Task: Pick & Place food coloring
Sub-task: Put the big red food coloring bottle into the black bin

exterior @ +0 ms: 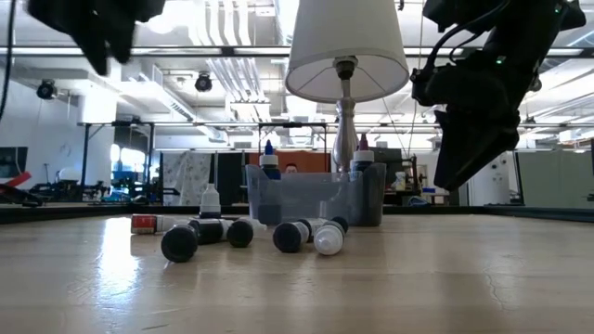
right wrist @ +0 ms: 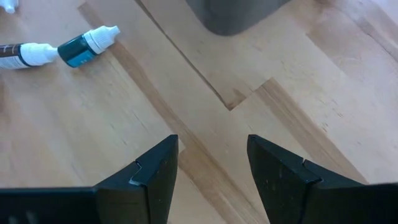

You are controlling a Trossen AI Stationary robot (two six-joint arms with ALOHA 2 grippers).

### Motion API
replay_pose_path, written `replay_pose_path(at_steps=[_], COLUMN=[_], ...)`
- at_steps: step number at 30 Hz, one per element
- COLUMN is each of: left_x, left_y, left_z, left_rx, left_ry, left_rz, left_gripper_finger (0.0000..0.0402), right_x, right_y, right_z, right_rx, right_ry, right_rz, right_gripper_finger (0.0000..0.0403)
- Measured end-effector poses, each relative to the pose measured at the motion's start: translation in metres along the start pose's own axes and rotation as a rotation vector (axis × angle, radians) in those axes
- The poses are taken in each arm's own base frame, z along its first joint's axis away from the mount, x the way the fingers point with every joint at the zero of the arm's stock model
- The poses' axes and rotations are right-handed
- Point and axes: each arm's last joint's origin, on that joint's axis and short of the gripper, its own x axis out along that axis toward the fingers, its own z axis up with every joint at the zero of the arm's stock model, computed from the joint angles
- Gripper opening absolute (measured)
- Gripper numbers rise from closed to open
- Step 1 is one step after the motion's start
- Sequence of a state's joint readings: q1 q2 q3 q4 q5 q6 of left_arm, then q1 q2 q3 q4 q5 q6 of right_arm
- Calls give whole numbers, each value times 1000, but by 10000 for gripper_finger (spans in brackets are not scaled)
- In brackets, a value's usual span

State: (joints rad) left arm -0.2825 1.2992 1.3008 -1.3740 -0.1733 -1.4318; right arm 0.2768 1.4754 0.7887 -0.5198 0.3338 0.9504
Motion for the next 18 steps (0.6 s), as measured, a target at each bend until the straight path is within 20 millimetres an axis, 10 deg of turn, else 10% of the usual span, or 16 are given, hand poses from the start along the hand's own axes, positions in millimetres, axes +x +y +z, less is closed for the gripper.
replay_pose_path(at_steps=[10,18], left_x=[-8,9], left_y=[24,32], left_z=[-79,-99], left_rx=[680,715], left_ry=[114,95], left_rz=[-104,-89], left_gripper_finger=[154,154], right_x=[5,7], right_y=[-9,-14], right_z=[11,17], right_rx=[10,42], right_ry=[-5,29], right_rz=[-26,-11], right_gripper_finger=[185,185])
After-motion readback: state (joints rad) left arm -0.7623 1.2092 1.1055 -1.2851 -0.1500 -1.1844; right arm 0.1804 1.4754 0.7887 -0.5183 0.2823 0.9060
